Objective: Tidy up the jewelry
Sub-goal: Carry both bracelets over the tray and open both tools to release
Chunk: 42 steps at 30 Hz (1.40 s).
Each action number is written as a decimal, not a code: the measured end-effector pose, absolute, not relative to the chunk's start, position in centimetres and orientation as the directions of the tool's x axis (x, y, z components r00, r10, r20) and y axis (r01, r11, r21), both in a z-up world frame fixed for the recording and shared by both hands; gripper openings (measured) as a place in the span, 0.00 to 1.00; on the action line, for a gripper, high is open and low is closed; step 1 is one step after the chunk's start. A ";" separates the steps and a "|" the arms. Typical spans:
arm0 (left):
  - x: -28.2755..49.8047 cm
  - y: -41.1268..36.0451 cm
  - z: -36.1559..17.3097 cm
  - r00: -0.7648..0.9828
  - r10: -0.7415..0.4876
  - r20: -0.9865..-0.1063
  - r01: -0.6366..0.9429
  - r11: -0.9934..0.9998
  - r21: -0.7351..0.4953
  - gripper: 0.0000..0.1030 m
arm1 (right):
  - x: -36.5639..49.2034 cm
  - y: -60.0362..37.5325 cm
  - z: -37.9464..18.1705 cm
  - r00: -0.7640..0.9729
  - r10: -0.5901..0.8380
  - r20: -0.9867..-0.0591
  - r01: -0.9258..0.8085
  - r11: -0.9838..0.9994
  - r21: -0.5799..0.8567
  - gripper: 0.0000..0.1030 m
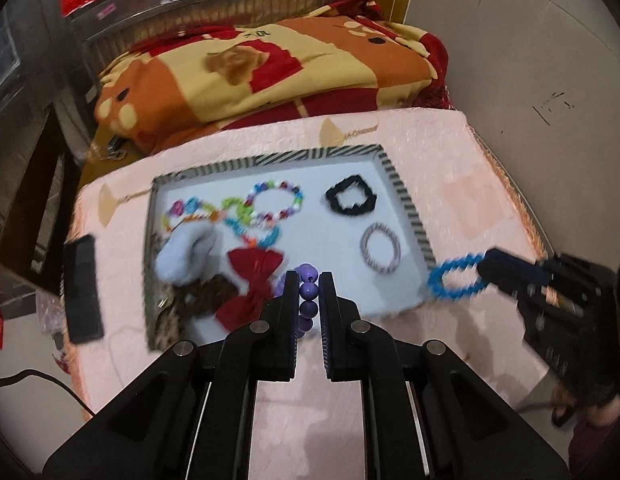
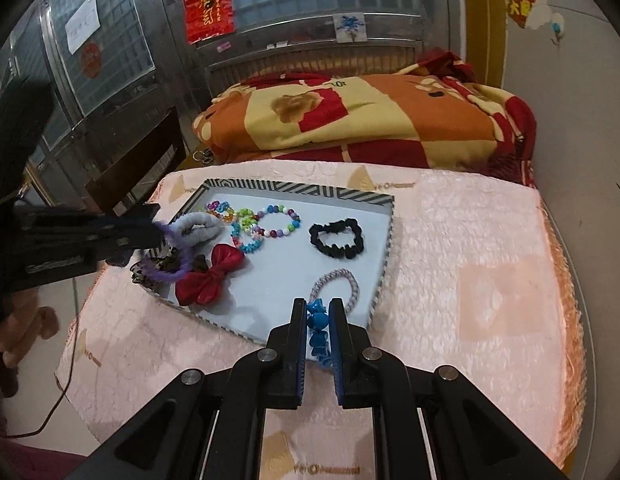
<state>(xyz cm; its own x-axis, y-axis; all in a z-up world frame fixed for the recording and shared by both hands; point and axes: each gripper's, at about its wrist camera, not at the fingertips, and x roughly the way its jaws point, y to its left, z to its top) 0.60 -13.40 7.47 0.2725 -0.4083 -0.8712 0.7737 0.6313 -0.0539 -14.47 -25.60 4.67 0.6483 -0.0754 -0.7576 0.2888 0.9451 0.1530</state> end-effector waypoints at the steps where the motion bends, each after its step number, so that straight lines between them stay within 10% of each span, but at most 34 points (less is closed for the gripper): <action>1: 1.0 -14.4 7.0 0.264 -0.409 -0.874 0.774 0.631 -0.061 0.08 | -14.2 -25.6 4.6 0.648 -0.071 -0.759 0.285 0.946 0.155 0.10; 31: 8.0 -16.6 -3.3 0.188 -0.257 -0.948 0.640 0.764 -0.080 0.09 | -6.4 -27.3 -5.5 0.451 0.122 -0.884 0.272 0.925 0.266 0.10; 37: 7.5 -16.2 -2.5 0.200 -0.272 -0.941 0.635 0.768 -0.087 0.37 | -6.9 -28.1 -5.5 0.442 0.114 -0.890 0.314 0.910 0.272 0.13; 42: 6.8 -15.7 -1.4 0.233 -0.276 -0.932 0.636 0.769 -0.069 0.38 | -8.1 -28.7 -3.2 0.500 0.060 -0.864 0.342 0.903 0.261 0.35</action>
